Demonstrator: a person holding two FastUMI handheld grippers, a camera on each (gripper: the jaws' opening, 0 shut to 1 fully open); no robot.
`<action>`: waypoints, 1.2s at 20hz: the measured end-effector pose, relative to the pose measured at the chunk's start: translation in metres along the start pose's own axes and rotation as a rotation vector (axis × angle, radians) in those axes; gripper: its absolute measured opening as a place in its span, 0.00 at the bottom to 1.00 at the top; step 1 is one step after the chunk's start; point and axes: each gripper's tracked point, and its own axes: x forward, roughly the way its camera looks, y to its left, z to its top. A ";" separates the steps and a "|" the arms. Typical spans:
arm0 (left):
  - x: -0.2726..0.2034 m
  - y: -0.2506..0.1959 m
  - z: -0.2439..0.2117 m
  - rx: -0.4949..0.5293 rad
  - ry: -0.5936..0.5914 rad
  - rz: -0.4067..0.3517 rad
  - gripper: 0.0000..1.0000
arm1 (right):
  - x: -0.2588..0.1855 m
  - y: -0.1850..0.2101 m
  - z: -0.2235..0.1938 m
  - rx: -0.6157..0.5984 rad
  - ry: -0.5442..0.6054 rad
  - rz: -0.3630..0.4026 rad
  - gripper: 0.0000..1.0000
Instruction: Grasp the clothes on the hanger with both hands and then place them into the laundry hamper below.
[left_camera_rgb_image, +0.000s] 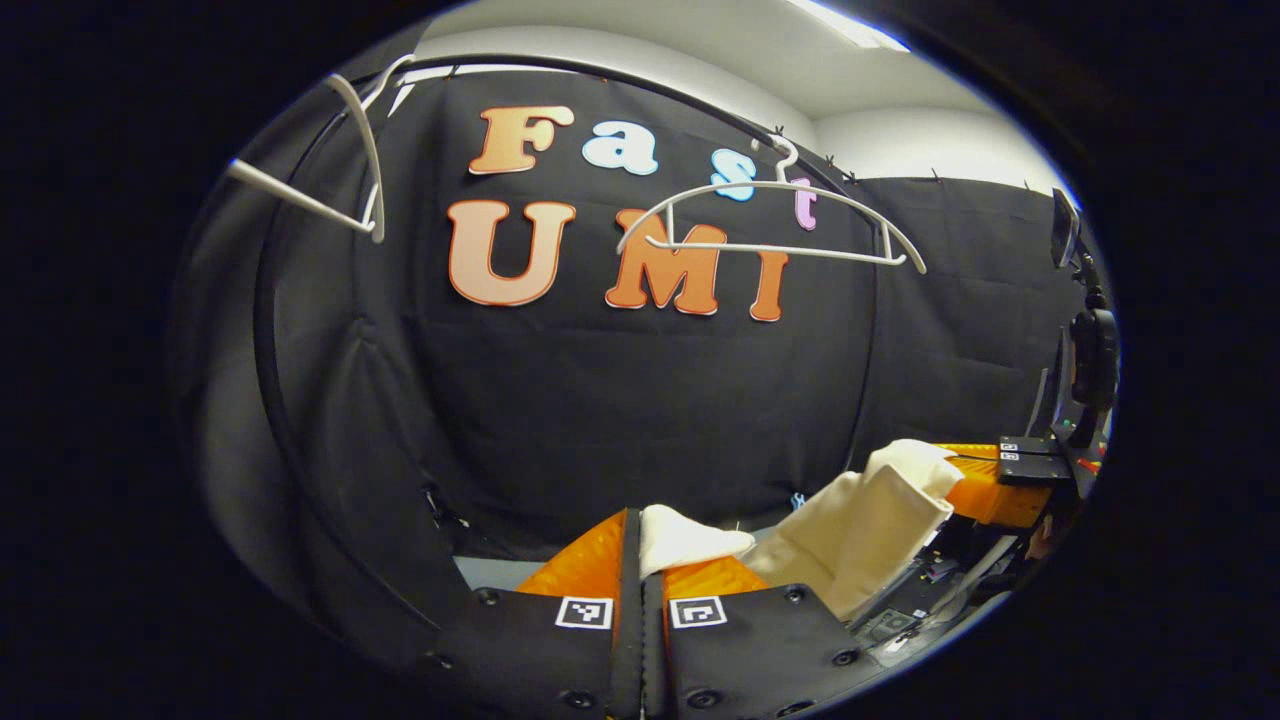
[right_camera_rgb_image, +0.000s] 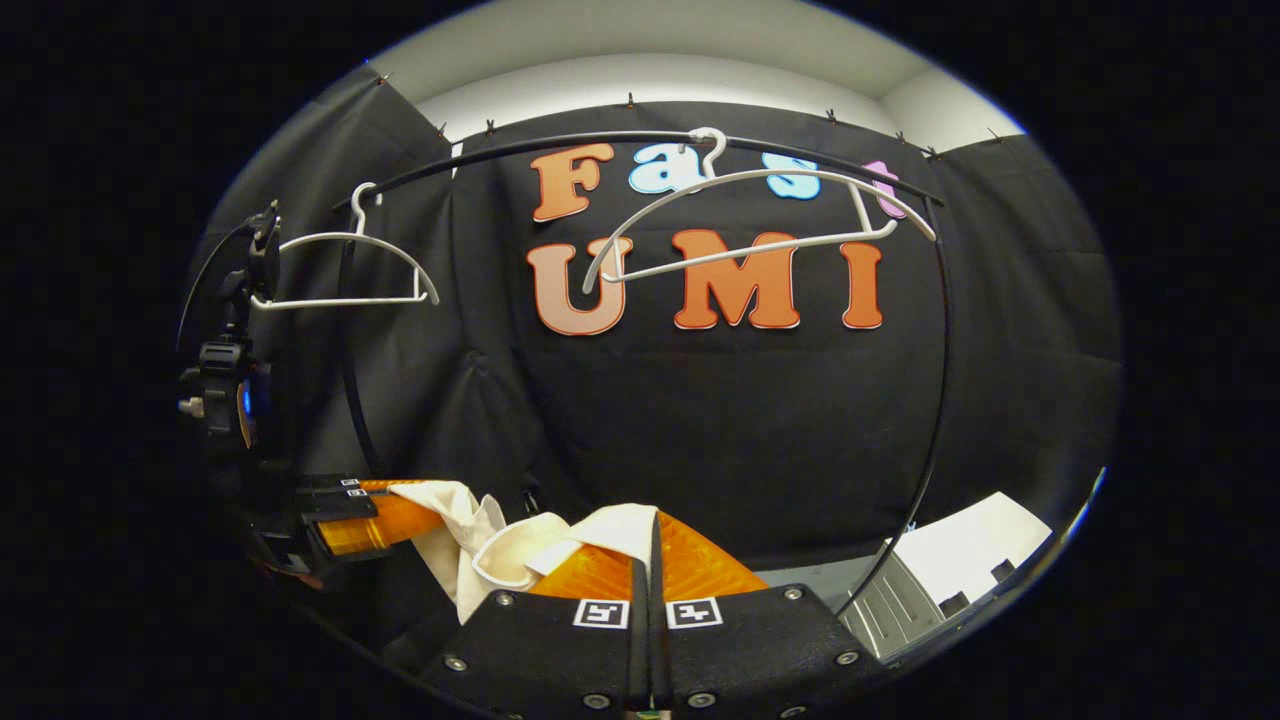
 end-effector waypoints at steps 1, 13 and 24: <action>0.002 0.000 -0.007 0.004 0.016 -0.008 0.07 | 0.003 0.000 -0.010 -0.008 0.022 -0.002 0.00; 0.055 -0.037 -0.116 -0.094 0.289 -0.083 0.07 | 0.051 -0.007 -0.125 0.081 0.274 -0.025 0.00; 0.077 -0.018 -0.187 -0.140 0.469 0.014 0.15 | 0.065 -0.026 -0.194 0.138 0.418 -0.115 0.09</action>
